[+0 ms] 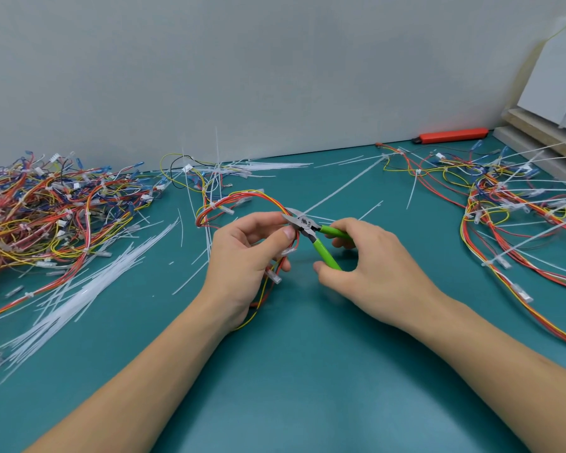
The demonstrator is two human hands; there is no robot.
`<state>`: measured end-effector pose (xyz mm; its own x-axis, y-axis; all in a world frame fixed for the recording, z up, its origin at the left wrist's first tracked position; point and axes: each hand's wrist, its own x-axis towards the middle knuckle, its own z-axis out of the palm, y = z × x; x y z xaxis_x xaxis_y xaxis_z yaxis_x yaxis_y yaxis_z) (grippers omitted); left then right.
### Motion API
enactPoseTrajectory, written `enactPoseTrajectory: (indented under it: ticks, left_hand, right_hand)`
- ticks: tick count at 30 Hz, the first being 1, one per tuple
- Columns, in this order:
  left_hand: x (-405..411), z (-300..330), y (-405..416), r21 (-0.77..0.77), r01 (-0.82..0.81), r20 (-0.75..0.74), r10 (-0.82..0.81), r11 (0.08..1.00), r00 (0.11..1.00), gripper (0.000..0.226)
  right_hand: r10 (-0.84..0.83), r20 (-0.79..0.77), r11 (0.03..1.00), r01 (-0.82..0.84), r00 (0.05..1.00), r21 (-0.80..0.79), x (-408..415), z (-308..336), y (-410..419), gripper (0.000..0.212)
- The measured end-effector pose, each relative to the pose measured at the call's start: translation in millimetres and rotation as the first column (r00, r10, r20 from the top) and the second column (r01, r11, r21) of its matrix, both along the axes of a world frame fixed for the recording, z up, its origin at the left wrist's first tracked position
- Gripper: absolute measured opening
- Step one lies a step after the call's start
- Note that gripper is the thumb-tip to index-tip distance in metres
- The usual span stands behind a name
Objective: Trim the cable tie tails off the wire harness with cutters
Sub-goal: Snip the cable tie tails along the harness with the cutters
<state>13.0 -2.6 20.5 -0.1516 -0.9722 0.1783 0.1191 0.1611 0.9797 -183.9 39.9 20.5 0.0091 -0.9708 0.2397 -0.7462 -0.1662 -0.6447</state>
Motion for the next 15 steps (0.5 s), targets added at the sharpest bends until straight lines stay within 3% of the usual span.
enactPoseTrajectory:
  ticks: [15]
  left_hand:
    - [-1.4,4.3,3.2,0.045,0.007,-0.012,-0.006,0.999,1.0,0.014]
  right_hand:
    - [0.011,0.063,1.0,-0.011,0.998,-0.001,0.3,0.8,1.4,0.038]
